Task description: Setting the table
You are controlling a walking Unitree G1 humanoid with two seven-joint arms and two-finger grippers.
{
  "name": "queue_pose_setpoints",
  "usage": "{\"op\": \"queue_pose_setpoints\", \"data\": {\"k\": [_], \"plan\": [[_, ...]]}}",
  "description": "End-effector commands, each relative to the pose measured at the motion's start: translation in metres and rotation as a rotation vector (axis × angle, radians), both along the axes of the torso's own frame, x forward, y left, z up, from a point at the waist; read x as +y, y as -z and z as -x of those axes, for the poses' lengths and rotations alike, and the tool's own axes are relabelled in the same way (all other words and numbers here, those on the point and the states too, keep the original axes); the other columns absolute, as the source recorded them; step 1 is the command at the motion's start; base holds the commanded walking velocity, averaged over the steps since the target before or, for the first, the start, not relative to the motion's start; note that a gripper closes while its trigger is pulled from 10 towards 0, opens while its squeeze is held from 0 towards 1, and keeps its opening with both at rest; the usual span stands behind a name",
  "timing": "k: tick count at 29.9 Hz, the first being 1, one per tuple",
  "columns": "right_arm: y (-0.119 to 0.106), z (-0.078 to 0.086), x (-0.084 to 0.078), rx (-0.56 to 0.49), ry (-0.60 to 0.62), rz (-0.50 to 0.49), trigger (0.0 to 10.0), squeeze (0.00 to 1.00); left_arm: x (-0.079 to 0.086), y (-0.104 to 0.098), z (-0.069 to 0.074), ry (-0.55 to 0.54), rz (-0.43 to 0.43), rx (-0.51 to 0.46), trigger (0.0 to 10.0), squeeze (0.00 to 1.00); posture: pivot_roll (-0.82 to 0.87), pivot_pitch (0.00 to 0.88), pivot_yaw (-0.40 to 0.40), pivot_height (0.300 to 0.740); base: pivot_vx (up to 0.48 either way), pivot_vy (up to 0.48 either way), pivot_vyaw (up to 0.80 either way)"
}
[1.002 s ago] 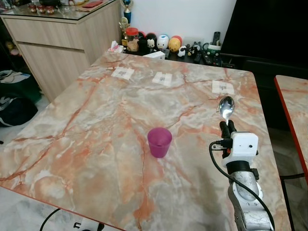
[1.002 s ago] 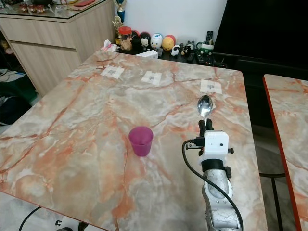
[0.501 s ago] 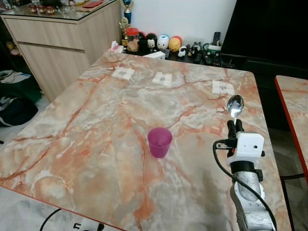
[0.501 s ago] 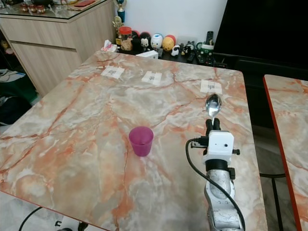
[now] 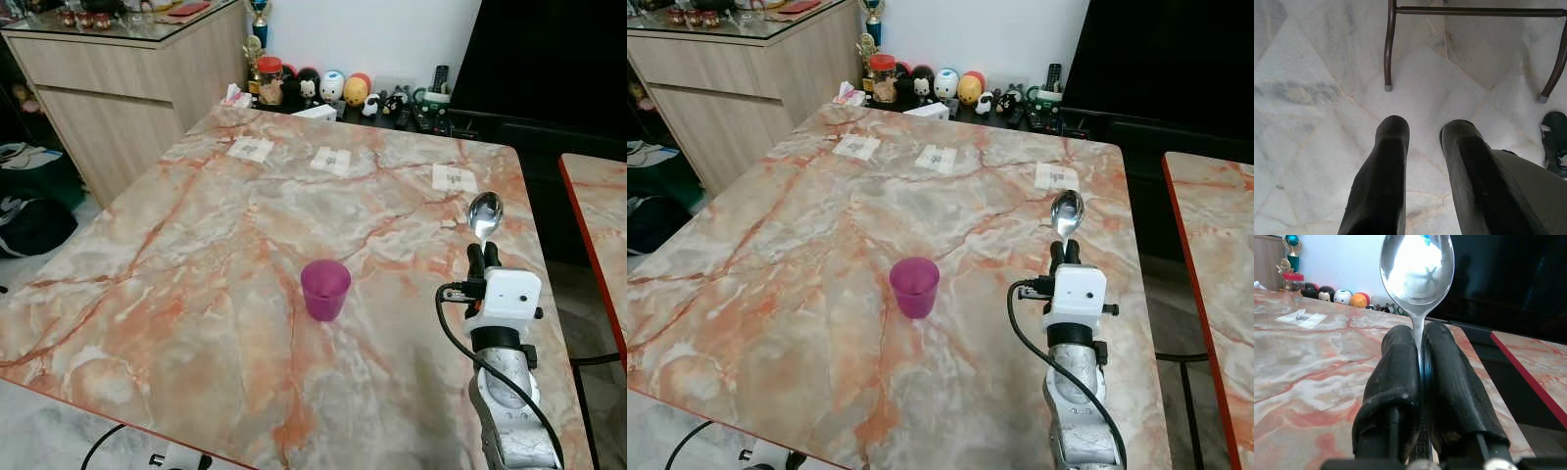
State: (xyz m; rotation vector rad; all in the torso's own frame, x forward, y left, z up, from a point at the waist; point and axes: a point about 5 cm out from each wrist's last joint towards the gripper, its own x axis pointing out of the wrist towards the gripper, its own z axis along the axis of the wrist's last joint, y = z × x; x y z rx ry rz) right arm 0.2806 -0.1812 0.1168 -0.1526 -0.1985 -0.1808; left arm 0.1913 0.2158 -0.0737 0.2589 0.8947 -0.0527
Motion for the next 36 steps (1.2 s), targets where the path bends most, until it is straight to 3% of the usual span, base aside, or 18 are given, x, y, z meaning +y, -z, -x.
{"op": "queue_pose_setpoints", "data": {"k": [1,36], "plan": [[-0.004,-0.001,-0.002,-0.019,0.012,0.005,10.0,0.0,0.001,0.003,0.005,0.0,-0.008,0.028,10.0,0.0,0.04,0.0,-0.035,0.74,0.0,0.0,0.0],[-0.004,-0.003,-0.011,-0.017,0.046,-0.004,10.0,0.0,0.002,0.002,0.003,0.001,-0.009,0.02,10.0,0.0,0.04,0.0,-0.029,0.74,0.0,0.0,0.0]]}}
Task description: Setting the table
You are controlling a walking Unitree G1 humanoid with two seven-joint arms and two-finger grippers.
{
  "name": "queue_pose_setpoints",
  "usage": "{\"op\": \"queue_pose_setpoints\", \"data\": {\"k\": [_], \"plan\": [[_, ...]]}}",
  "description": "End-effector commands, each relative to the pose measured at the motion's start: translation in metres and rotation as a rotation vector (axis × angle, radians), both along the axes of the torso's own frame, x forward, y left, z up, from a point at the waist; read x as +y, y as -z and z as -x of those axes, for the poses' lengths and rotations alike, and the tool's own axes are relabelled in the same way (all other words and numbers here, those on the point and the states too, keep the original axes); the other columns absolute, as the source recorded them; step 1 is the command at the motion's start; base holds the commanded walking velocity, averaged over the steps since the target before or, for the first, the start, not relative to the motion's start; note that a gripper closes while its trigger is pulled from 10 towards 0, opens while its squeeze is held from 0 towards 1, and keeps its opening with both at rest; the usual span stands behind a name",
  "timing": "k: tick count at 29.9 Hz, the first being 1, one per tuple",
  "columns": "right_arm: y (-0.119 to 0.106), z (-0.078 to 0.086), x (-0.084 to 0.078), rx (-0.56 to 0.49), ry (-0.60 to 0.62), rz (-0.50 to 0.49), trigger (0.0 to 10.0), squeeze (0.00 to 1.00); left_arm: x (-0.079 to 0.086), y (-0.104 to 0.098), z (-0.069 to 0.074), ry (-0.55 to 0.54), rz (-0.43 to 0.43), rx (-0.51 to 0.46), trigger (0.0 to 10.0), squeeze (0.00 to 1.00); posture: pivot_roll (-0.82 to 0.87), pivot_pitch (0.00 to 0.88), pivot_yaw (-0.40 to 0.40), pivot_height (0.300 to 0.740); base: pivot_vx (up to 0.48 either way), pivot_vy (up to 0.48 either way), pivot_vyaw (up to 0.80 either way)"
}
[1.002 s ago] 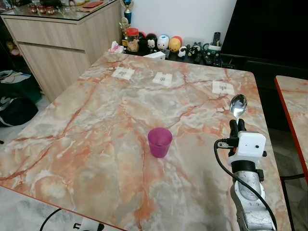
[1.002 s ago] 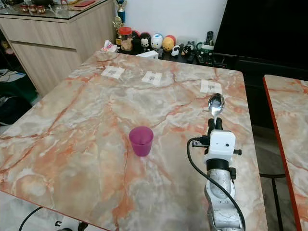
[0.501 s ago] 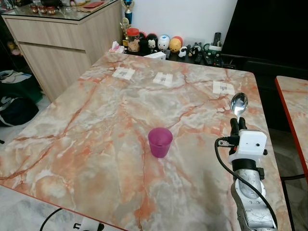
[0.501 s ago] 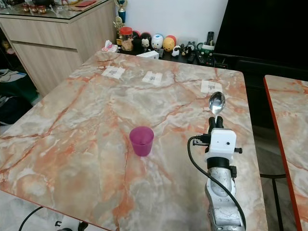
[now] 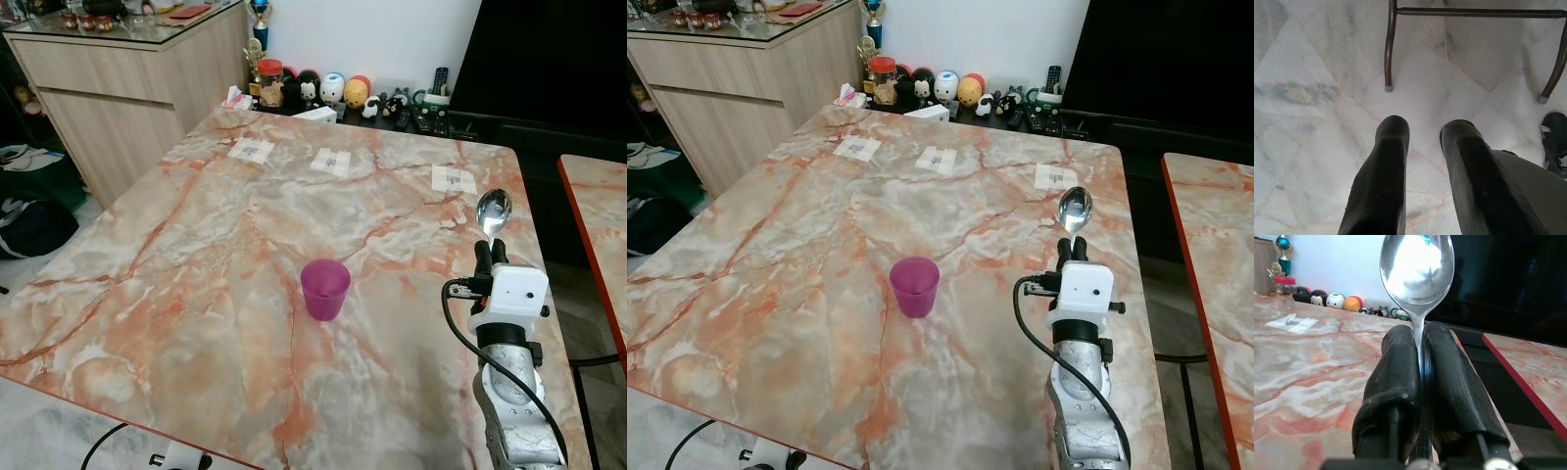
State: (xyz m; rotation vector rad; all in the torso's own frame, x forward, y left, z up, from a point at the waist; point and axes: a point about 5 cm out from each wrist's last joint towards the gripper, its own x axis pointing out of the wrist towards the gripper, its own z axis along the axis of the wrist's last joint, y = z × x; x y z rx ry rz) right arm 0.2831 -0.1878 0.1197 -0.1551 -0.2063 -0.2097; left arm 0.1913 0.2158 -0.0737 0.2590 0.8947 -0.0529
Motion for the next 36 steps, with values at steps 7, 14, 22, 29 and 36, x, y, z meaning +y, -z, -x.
{"op": "queue_pose_setpoints", "data": {"k": [7,14,22,29,36], "plan": [[-0.0005,-0.0014,0.0002,-0.005,0.006,-0.017,10.0,0.0,0.0023,0.0014,0.0031,0.0,-0.008,0.019,10.0,0.0,0.04,0.0,-0.031,0.74,0.0,0.0,0.0],[0.0005,-0.0011,0.0014,0.0,0.003,-0.019,10.0,0.0,0.0023,0.0015,0.0033,0.0,-0.007,0.018,10.0,0.0,0.04,0.0,-0.03,0.74,-0.069,0.0,0.0],[0.0013,-0.0014,0.0024,0.003,-0.001,-0.02,10.0,0.0,0.0027,0.0017,0.0038,-0.001,-0.007,0.02,10.0,0.0,0.04,0.0,-0.031,0.74,-0.263,0.0,0.0],[0.0019,-0.0018,0.0036,0.006,-0.003,-0.022,10.0,0.0,0.0034,0.0024,0.0054,-0.002,-0.01,0.027,10.0,0.0,0.04,0.0,-0.031,0.74,-0.266,0.0,0.0],[0.0022,-0.0016,0.0033,0.007,0.0,-0.023,10.0,0.0,0.0037,0.0023,0.0053,-0.003,-0.011,0.028,10.0,0.0,0.04,0.0,-0.031,0.74,-0.141,0.0,0.0]]}}
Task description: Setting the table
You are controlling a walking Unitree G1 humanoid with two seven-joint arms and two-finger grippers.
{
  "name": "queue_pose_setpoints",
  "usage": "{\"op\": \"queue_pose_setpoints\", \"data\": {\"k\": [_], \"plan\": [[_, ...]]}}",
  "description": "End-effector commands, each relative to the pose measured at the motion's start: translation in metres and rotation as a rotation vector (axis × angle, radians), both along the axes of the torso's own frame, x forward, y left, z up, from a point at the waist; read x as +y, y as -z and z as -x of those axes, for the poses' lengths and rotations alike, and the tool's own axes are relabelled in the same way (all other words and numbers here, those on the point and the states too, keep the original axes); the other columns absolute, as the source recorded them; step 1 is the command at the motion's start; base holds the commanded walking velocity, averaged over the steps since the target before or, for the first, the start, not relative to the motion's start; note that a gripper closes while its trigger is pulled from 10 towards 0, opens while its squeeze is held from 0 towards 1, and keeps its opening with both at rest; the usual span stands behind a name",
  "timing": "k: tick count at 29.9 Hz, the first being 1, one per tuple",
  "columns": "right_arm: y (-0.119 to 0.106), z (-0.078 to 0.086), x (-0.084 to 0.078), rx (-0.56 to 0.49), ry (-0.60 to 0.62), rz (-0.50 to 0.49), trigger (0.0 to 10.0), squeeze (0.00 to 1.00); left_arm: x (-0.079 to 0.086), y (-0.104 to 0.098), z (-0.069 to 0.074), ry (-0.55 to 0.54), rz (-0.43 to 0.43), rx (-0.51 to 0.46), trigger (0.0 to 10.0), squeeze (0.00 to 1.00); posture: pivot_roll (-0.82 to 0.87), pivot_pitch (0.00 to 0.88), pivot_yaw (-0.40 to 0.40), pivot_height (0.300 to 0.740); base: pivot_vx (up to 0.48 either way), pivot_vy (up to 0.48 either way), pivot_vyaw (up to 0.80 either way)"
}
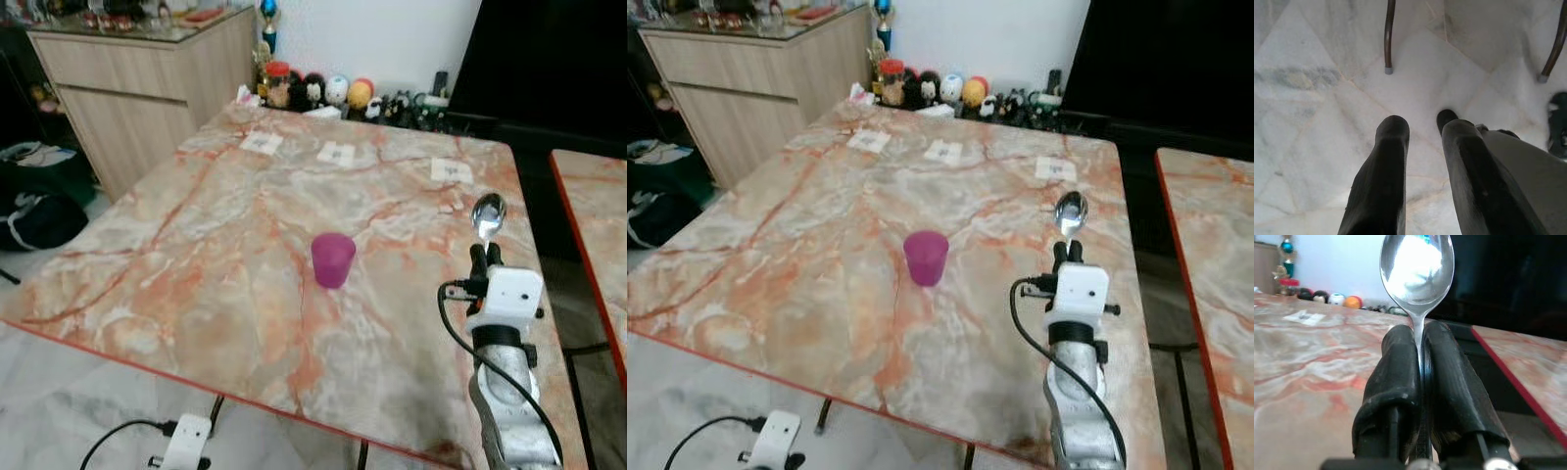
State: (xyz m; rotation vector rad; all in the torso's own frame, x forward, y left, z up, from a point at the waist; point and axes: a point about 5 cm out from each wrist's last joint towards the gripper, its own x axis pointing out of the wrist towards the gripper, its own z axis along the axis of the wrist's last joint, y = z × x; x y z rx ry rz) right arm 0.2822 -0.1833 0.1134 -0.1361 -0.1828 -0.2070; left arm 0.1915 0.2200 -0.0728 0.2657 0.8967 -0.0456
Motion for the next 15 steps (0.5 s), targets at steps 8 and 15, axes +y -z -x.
{"op": "queue_pose_setpoints", "data": {"k": [8,15], "plan": [[-0.0042,-0.0034,-0.0018,-0.015,0.005,-0.003,10.0,0.0,0.0003,0.0033,0.0057,-0.002,-0.009,0.03,10.0,0.0,0.05,0.0,-0.033,0.74,0.0,0.0,0.0],[-0.0043,-0.0032,-0.0025,-0.015,0.009,-0.003,10.0,0.0,0.0001,0.003,0.0055,-0.015,0.005,0.02,10.0,0.0,0.04,0.0,-0.033,0.74,0.0,0.0,0.0]]}}
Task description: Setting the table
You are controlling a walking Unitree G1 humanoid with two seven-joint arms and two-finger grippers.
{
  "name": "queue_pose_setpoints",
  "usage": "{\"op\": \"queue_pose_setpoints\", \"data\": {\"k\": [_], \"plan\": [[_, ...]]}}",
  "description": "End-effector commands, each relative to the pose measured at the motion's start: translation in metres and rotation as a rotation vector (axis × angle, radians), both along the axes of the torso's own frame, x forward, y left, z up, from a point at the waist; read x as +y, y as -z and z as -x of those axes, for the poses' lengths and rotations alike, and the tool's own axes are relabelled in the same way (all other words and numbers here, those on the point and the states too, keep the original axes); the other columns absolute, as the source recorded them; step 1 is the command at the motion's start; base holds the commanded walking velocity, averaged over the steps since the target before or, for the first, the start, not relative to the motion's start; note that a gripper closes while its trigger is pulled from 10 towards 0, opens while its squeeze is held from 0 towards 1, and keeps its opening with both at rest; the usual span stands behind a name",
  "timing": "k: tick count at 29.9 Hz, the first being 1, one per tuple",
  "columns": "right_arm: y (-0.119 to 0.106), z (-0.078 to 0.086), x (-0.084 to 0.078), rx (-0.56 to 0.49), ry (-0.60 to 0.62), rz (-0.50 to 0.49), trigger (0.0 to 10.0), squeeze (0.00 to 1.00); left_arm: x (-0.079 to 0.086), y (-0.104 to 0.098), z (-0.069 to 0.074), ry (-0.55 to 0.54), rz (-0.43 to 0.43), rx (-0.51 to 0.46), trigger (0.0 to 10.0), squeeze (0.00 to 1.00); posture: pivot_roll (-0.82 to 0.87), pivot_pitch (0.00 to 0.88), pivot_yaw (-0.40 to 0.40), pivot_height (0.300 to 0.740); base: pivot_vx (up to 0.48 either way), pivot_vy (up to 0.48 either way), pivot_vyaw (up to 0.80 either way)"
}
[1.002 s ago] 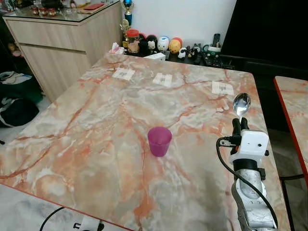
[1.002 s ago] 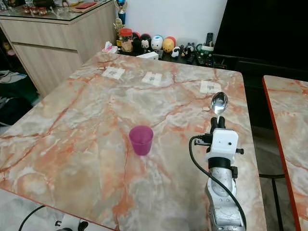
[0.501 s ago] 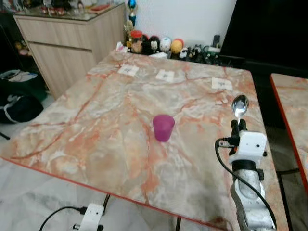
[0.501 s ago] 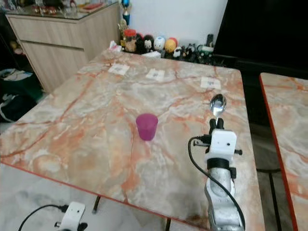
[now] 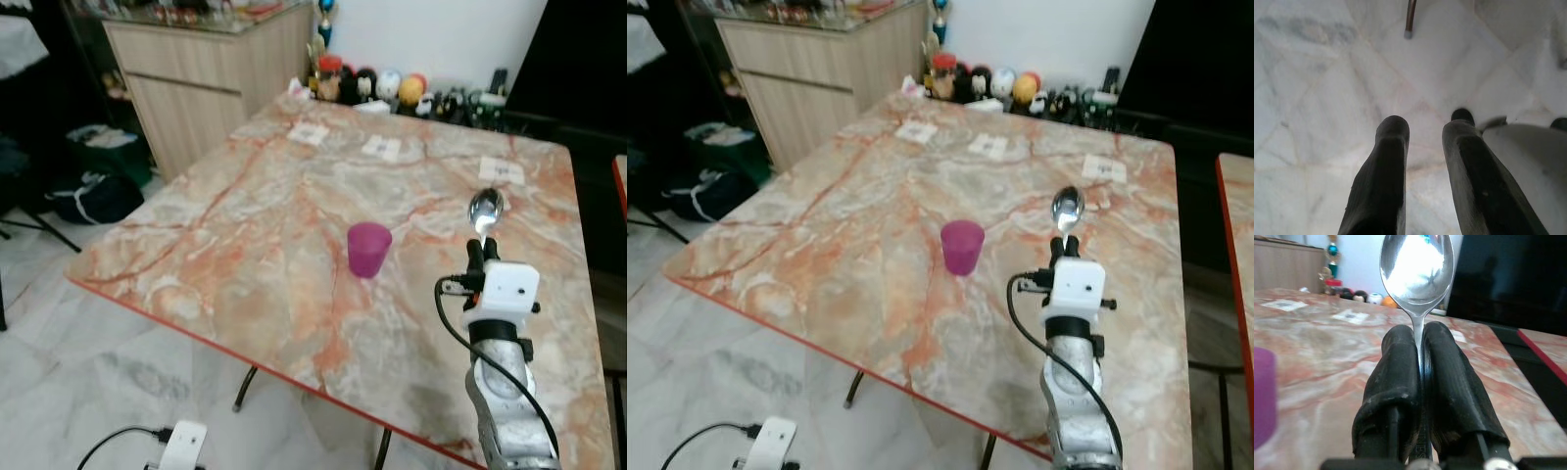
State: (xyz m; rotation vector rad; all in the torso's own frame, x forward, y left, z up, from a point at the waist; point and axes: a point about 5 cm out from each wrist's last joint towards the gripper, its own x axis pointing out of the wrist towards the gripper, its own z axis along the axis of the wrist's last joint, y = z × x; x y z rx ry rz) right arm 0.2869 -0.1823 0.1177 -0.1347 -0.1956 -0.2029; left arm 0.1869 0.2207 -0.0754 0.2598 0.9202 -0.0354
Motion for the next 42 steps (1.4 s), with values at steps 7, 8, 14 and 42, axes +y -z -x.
{"op": "queue_pose_setpoints", "data": {"k": [7,8,14,42], "plan": [[0.0005,0.0016,-0.0044,-0.001,0.021,-0.005,10.0,0.0,-0.0009,0.0008,0.0014,0.003,0.005,0.002,10.0,0.0,0.04,0.0,-0.033,0.74,0.0,0.0,0.0],[0.0012,0.0015,-0.0047,0.003,0.023,-0.01,10.0,0.0,-0.0012,0.0011,0.0017,0.009,0.002,0.005,10.0,0.0,0.04,0.0,-0.033,0.74,0.0,0.0,0.0],[0.0043,0.0004,-0.0049,0.029,0.028,-0.017,10.0,0.0,-0.002,0.0018,0.0029,0.02,-0.002,0.01,10.0,0.0,0.04,0.0,-0.036,0.74,0.0,0.0,-0.47],[0.0039,0.0003,-0.0038,0.012,0.031,-0.016,10.0,0.0,-0.004,0.0014,0.0014,0.022,0.003,0.006,10.0,0.0,0.04,0.0,-0.035,0.74,0.0,-0.346,-0.34]]}}
